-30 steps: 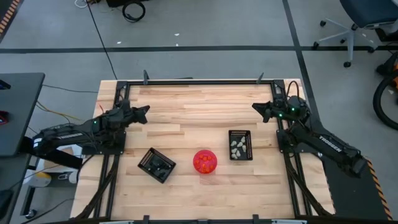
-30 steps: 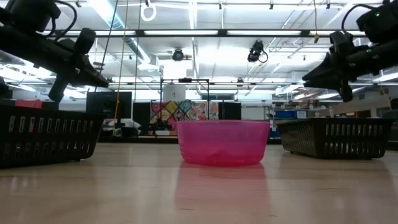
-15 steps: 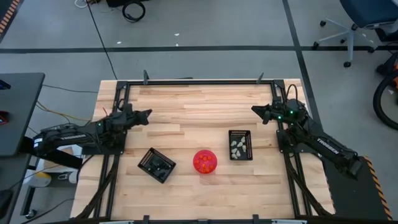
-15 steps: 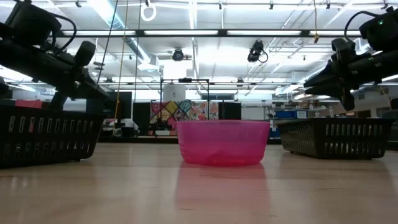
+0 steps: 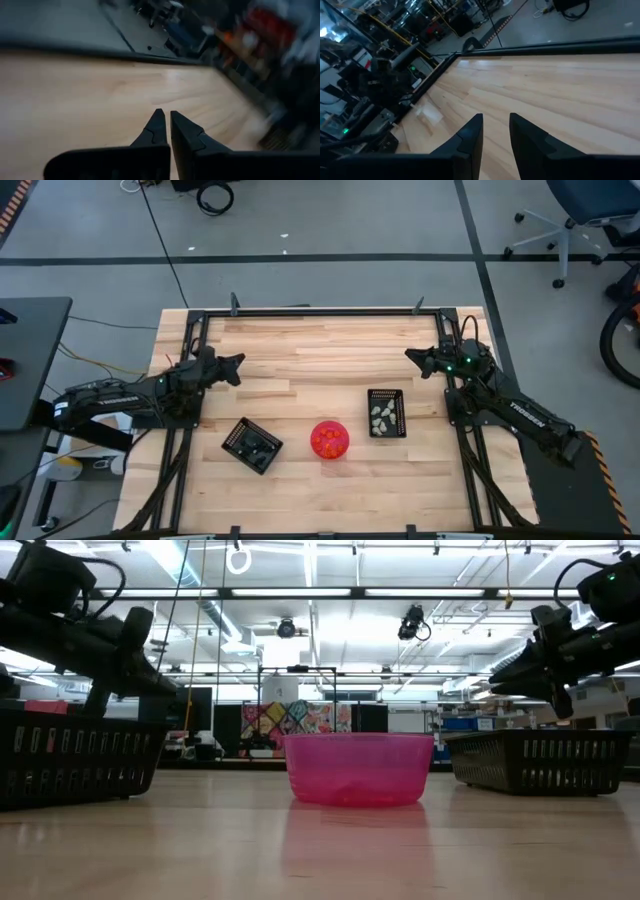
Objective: Sort Halloween decoration
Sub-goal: Return to Home Position
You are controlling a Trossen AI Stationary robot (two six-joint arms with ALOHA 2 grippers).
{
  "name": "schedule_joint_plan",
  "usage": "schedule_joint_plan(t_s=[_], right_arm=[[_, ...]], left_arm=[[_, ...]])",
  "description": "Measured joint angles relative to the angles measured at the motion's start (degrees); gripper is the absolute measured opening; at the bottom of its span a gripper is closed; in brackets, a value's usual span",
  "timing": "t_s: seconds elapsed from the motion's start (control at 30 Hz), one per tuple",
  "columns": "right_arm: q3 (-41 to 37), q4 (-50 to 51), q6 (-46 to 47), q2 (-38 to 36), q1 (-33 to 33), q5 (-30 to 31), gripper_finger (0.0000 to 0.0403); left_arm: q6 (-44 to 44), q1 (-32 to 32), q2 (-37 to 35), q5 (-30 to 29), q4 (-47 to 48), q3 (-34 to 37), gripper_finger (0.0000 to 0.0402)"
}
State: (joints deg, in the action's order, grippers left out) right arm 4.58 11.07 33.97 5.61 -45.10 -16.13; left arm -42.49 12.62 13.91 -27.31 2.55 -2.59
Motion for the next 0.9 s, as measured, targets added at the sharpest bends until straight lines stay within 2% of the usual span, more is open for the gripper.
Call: schedule_joint_plan(t_s=[0.03,0.13,0.2,0.27,0.4,0.9], right_arm=[[0.0,0.0,-1.9,0.0,0.0,0.0,0.0101],[0.0,0.1,-19.9,0.0,0.0,0.0,0.0102],[0.0,0.0,-28.7,0.0,0.0,0.0,0.0102],[0.0,-0.3,-33.7,0.0,0.0,0.0,0.0101],[0.0,-0.9,-35.4,0.0,0.0,0.0,0.0101],[0.0,-1.1,-30.6,0.0,0.0,0.0,0.0103]], left_arm=[[6.8,0.0,0.0,0.0,0.0,0.0,0.0001],[24.0,0.0,0.0,0.0,0.0,0.0,0.0002],[31.4,0.0,0.0,0.0,0.0,0.0,0.0002],[35.9,0.0,0.0,0.0,0.0,0.0,0.0002],[38.6,0.0,0.0,0.0,0.1,0.0,0.0002],[38.8,0.0,0.0,0.0,0.1,0.0,0.0002]])
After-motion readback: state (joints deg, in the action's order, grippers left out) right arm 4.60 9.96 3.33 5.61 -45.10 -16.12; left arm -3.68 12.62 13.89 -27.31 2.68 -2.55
